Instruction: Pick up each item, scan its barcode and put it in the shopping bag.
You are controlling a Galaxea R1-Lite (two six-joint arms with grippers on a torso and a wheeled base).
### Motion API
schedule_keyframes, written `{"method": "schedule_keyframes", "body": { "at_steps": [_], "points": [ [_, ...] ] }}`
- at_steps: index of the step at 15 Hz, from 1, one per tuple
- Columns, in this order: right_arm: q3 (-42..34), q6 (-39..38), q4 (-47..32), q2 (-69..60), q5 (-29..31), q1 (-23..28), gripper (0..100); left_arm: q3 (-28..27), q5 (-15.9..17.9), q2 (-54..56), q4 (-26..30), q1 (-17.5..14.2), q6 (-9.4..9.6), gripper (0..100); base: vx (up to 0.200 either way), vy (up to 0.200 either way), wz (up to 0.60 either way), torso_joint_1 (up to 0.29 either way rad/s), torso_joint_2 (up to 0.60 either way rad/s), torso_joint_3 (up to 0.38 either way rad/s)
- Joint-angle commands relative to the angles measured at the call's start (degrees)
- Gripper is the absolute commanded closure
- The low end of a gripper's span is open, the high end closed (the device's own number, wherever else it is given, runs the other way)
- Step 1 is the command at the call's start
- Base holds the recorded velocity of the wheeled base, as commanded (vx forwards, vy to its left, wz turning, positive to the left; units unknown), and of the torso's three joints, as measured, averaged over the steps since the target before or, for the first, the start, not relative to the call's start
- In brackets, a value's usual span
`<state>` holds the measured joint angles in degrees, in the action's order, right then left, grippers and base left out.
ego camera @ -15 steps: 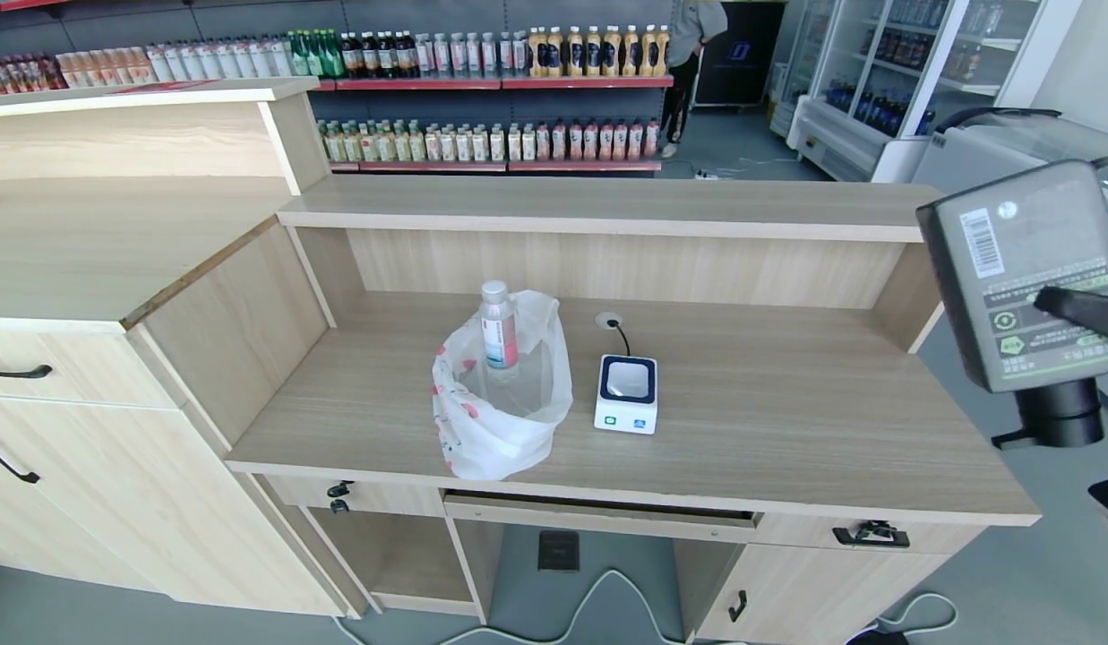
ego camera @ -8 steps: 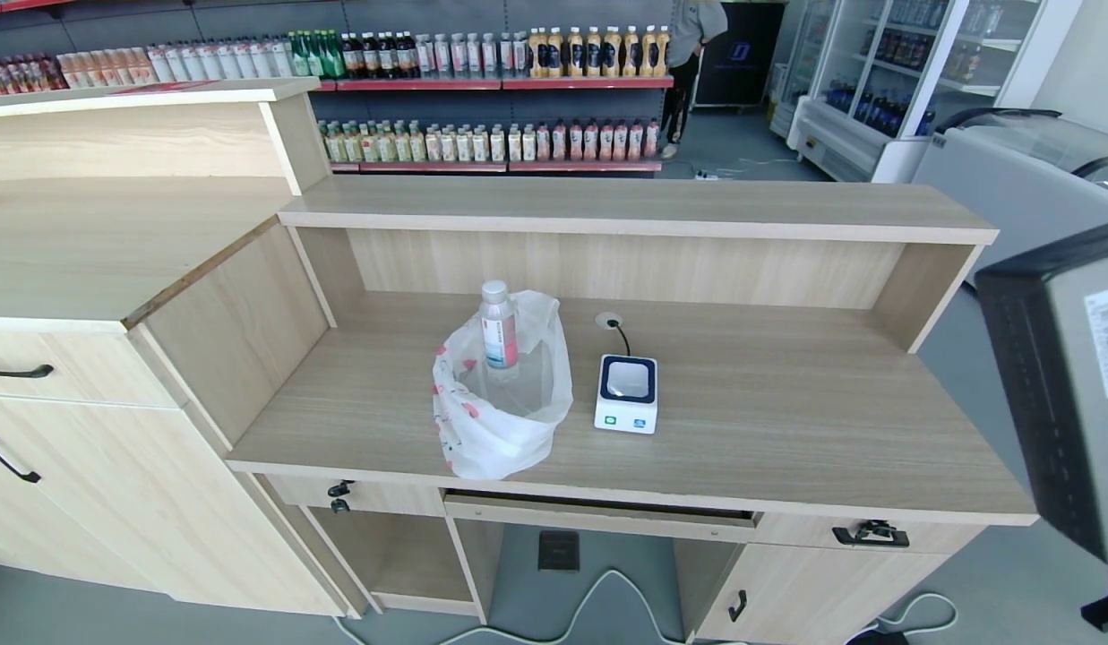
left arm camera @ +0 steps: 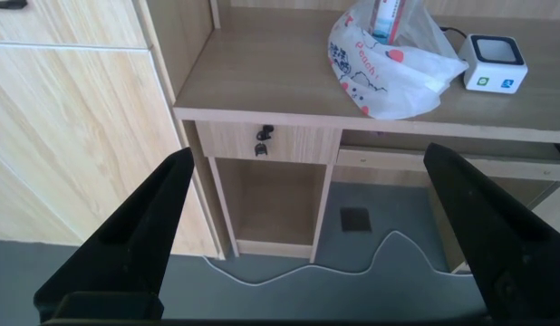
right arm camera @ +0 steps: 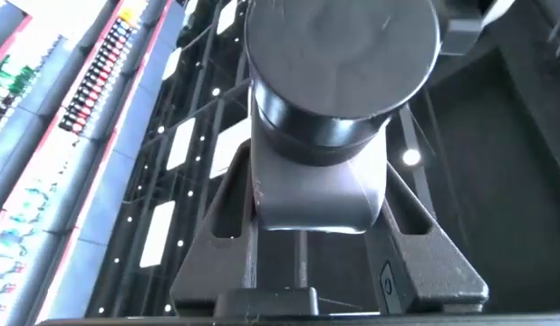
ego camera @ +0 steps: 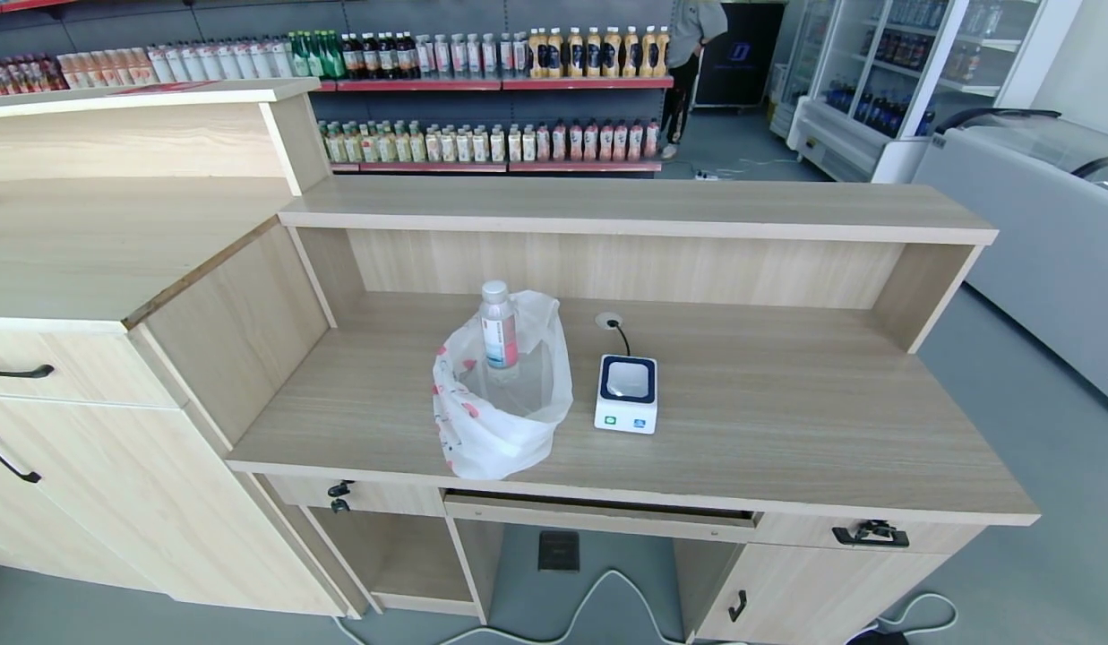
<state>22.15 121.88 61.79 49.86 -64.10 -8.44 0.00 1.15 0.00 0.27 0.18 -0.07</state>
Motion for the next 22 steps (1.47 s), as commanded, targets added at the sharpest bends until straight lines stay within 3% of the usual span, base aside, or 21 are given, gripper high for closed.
{"method": "schedule_keyframes", "body": {
  "at_steps": [1, 10, 22],
  "points": [
    [-0.3, 0.7, -0.1, -0.5, 0.0, -0.8, 100, 0.0, 0.0, -0.1, 0.0, 0.0, -0.01, 0, 0.000, 0.000, 0.00, 0.000, 0.00, 0.000],
    [-1.2, 7.1, -7.5, -4.6, -1.2, -5.6, 100, 0.0, 0.0, -0.1, 0.0, 0.0, -0.01, 0, 0.000, 0.000, 0.00, 0.000, 0.00, 0.000],
    [-0.8, 6.9, -8.9, -2.4, -0.5, -4.8, 100, 0.0, 0.0, -0.1, 0.0, 0.0, -0.01, 0, 0.000, 0.000, 0.00, 0.000, 0.00, 0.000]
  ]
}}
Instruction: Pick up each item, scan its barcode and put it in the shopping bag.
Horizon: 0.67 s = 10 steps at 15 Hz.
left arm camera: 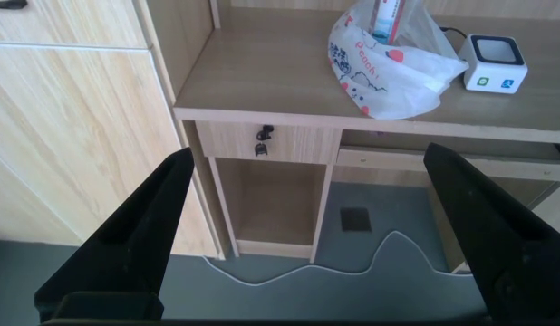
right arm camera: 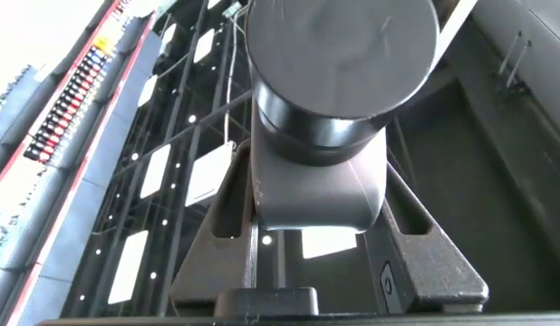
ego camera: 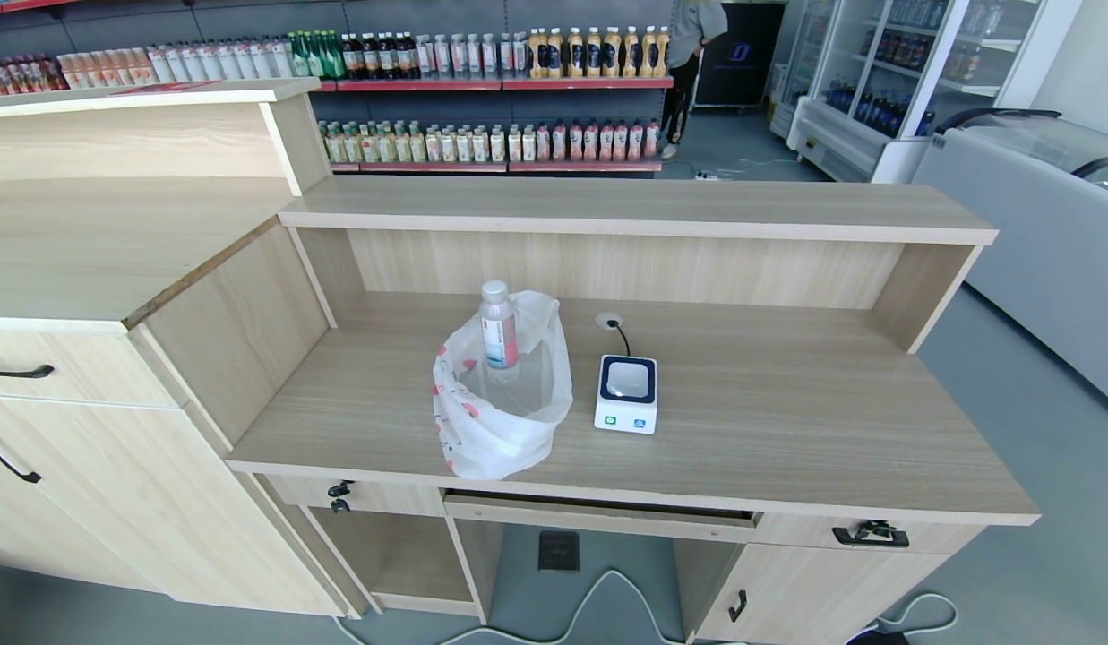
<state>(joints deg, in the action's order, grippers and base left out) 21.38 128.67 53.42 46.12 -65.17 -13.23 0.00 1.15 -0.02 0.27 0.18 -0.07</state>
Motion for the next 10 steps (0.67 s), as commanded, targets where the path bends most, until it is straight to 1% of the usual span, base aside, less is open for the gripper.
{"method": "schedule_keyframes", "body": {
  "at_steps": [1, 3, 10],
  "points": [
    [0.3, 0.1, -1.1, 1.4, 1.5, 0.0, 100, 0.0, 0.0, -0.1, 0.0, 0.0, -0.01, 0, 0.000, 0.000, 0.00, 0.000, 0.00, 0.000],
    [0.2, 0.4, -1.2, 1.5, 5.0, -0.7, 100, 0.0, 0.1, -0.1, 0.0, 0.0, -0.01, 0, 0.000, 0.000, 0.00, 0.000, 0.00, 0.000],
    [0.0, 0.6, -1.3, 1.6, 5.1, -1.5, 100, 0.0, 0.1, -0.1, 0.0, 0.0, -0.01, 0, 0.000, 0.000, 0.00, 0.000, 0.00, 0.000]
  ]
}}
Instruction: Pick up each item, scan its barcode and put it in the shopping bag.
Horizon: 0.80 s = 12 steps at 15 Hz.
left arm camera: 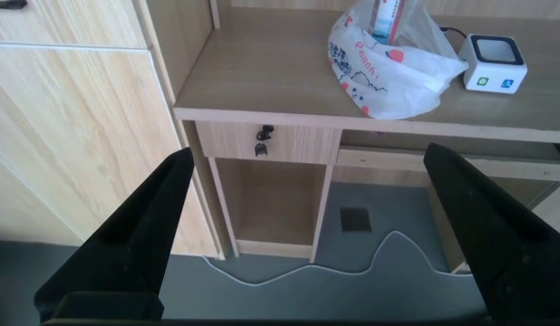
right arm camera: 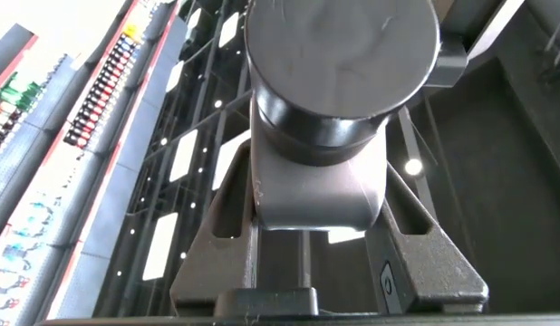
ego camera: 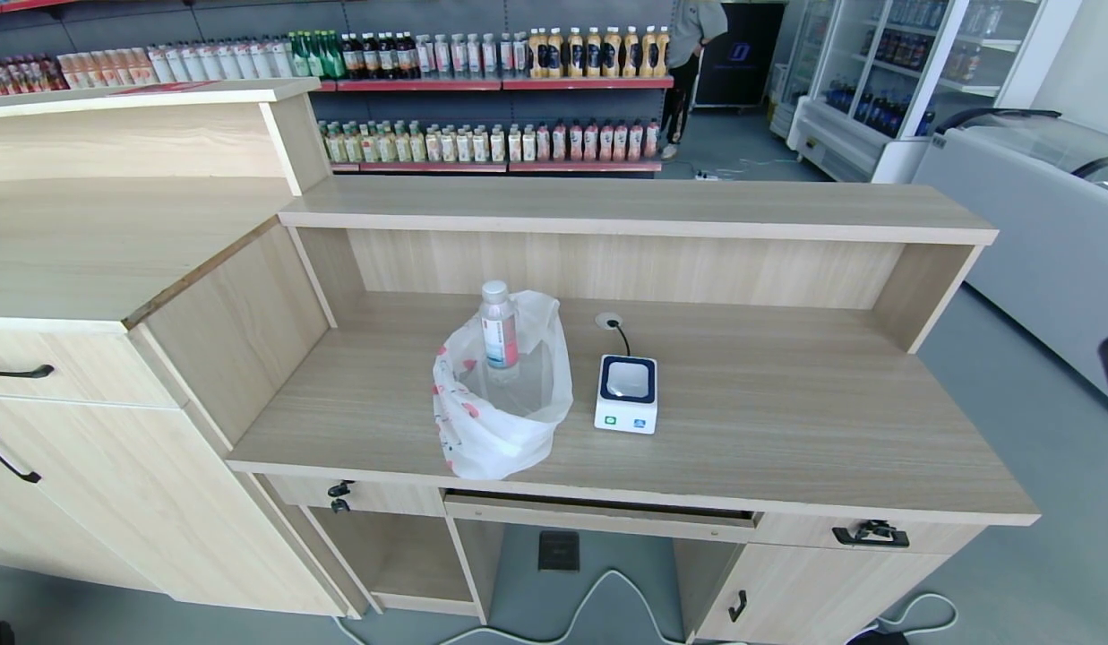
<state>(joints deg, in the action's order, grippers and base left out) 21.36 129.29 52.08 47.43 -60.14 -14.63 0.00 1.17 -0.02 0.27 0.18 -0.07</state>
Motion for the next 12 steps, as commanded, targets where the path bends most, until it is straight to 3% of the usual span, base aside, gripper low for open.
{"method": "schedule_keyframes", "body": {
  "at_steps": [1, 12],
  "points": [
    [0.0, 0.0, 0.0, 0.3, 0.0, -0.1, 100, 0.0, 0.0, -0.1, 0.0, 0.0, -0.01, 0, 0.000, 0.000, 0.00, 0.000, 0.00, 0.000],
    [0.4, -0.3, -1.4, 0.2, 0.5, -0.9, 100, 0.0, 0.1, -0.1, 0.0, 0.0, -0.01, 0, 0.000, 0.000, 0.00, 0.000, 0.00, 0.000]
  ]
}}
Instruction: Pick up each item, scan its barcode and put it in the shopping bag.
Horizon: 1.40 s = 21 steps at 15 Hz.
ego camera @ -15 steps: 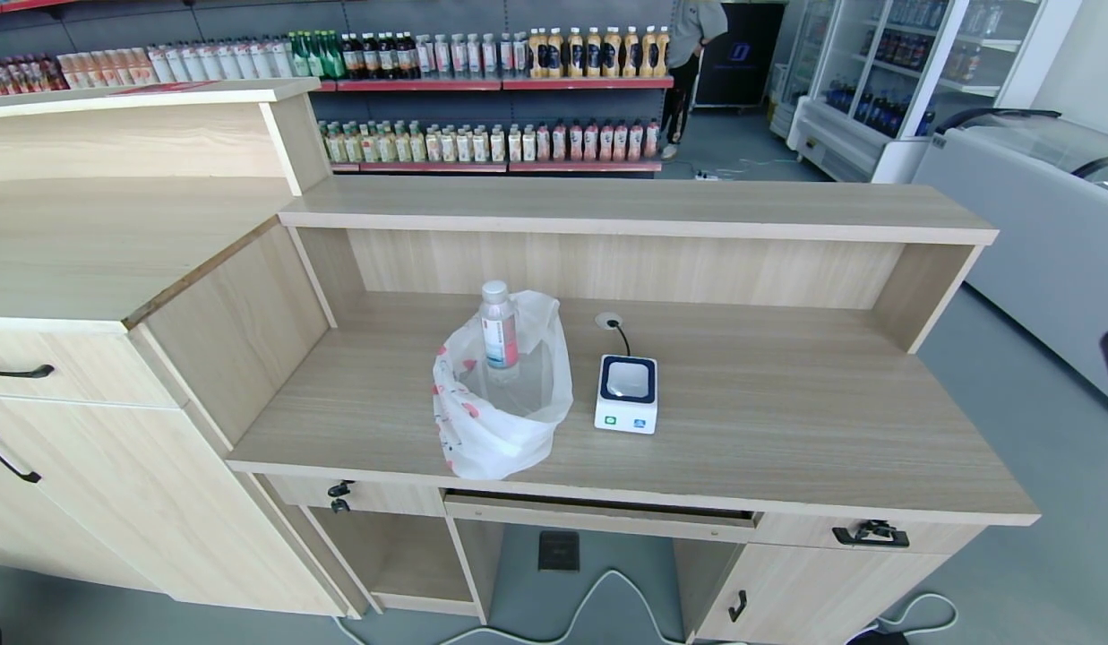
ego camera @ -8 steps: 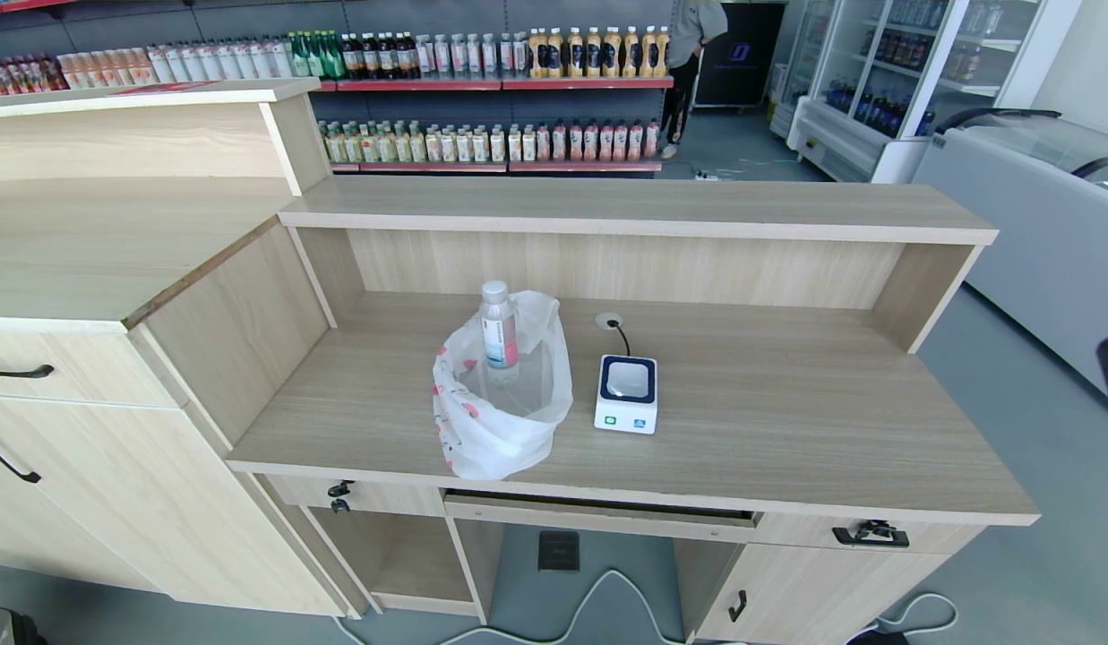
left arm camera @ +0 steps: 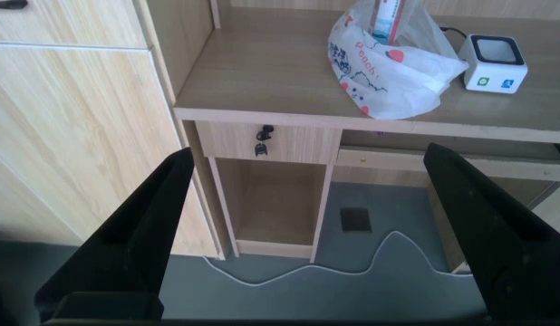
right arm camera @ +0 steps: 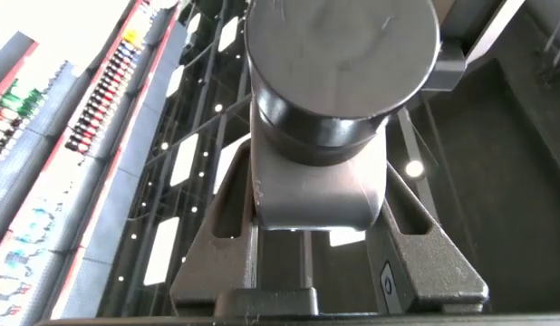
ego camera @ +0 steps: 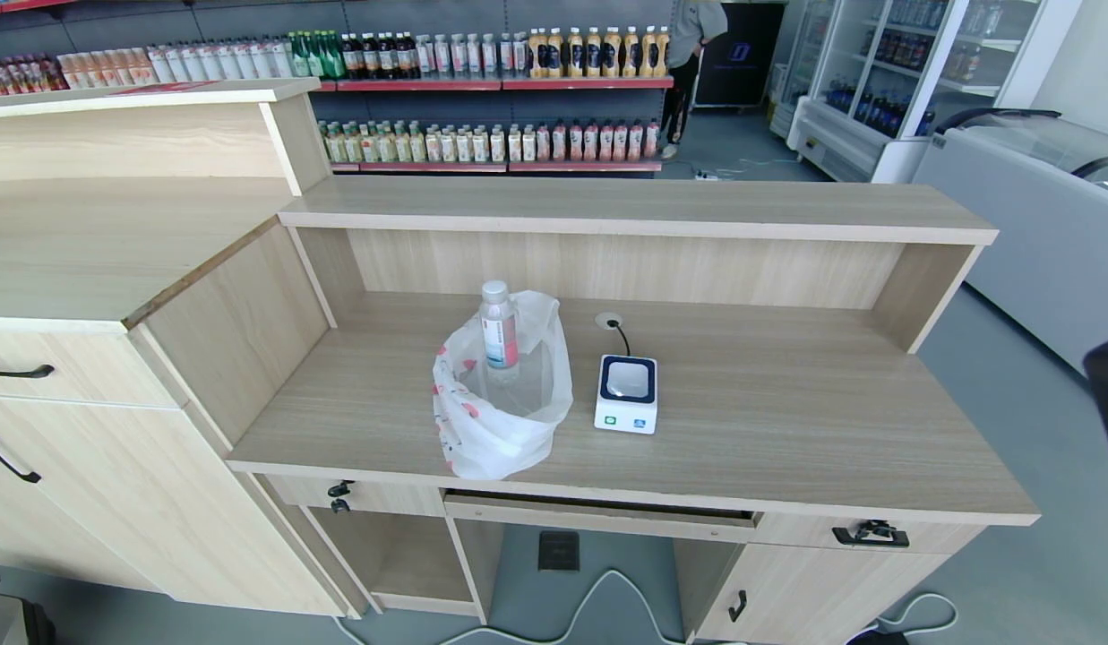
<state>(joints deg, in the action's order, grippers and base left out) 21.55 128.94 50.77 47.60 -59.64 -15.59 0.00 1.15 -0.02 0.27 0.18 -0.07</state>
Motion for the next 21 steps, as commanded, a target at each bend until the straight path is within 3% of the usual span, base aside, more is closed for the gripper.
{"method": "schedule_keyframes", "body": {
  "at_steps": [1, 3, 4, 5, 6, 7, 8, 9, 11, 12, 16, 17, 18, 19, 21],
  "points": [
    [2.1, -3.3, -1.2, -0.1, 1.6, 0.2, 100, 0.0, 0.0, -0.1, 0.0, 0.0, -0.01, 0, 0.000, 0.000, 0.00, 0.000, 0.00, 0.000],
    [3.1, -17.7, -5.3, 0.0, 13.8, 4.0, 100, 0.0, 0.0, -0.1, 0.0, 0.0, -0.01, 0, 0.000, 0.000, 0.00, 0.000, 0.00, 0.000],
    [3.1, -28.0, -8.1, -0.2, 23.2, 7.5, 100, 0.0, 0.0, -0.1, 0.0, 0.0, -0.01, 0, 0.000, 0.000, 0.00, 0.000, 0.00, 0.000],
    [3.0, -34.3, -10.2, 0.1, 27.6, 9.2, 100, 0.0, 0.0, -0.1, 0.0, 0.0, -0.01, 0, 0.000, 0.000, 0.00, 0.000, 0.00, 0.000],
    [2.9, -50.5, -14.1, 0.2, 37.1, 11.8, 100, 0.0, 0.0, -0.1, 0.0, 0.0, -0.01, 0, 0.000, 0.000, 0.00, 0.000, 0.00, 0.000],
    [2.7, -55.3, -14.6, 0.4, 41.2, 12.9, 100, 0.0, 0.1, -0.1, 0.0, 0.0, -0.01, 0, 0.000, 0.000, 0.00, 0.000, 0.00, 0.000],
    [3.9, -66.3, -13.9, 2.9, 57.4, 14.2, 100, 0.0, 0.0, -0.1, 0.0, 0.0, -0.01, 0, 0.000, 0.000, 0.00, 0.000, 0.00, 0.000],
    [7.5, -71.0, -12.1, 7.4, 68.0, 14.3, 100, 0.0, 0.0, -0.1, 0.0, 0.0, -0.01, 0, 0.000, 0.000, 0.00, 0.000, 0.00, 0.000],
    [10.8, -73.6, -10.4, 12.9, 76.5, 14.9, 100, 0.0, 0.0, -0.1, 0.0, 0.0, -0.01, 0, 0.000, 0.000, 0.00, 0.000, 0.00, 0.000],
    [10.8, -79.2, -12.7, 15.5, 78.0, 15.2, 100, 0.0, 0.0, -0.1, 0.0, 0.0, -0.01, 0, 0.000, 0.000, 0.00, 0.000, 0.00, 0.000],
    [9.2, -84.6, -14.6, 16.4, 76.1, 20.2, 100, 0.0, 0.1, -0.1, 0.0, 0.0, -0.01, 0, 0.000, 0.000, 0.00, 0.000, 0.00, 0.000],
    [9.1, -95.9, -20.9, 16.7, 67.2, 21.0, 100, 0.0, 0.1, -0.1, 0.0, 0.0, -0.01, 0, 0.000, 0.000, 0.00, 0.000, 0.00, 0.000],
    [9.1, -100.2, -24.1, 16.9, 59.7, 23.1, 100, 0.0, 0.0, -0.1, 0.0, 0.0, -0.01, 0, 0.000, 0.000, 0.00, 0.000, 0.00, 0.000],
    [8.8, -100.9, -26.4, 17.4, 56.4, 26.7, 100, 0.0, 0.0, -0.1, 0.0, 0.0, -0.01, 0, 0.000, 0.000, 0.00, 0.000, 0.00, 0.000],
    [8.8, -100.9, -29.8, 17.6, 55.9, 30.1, 100, 0.0, 0.0, -0.1, 0.0, 0.0, -0.01, 0, 0.000, 0.000, 0.00, 0.000, 0.00, 0.000]
  ]
}}
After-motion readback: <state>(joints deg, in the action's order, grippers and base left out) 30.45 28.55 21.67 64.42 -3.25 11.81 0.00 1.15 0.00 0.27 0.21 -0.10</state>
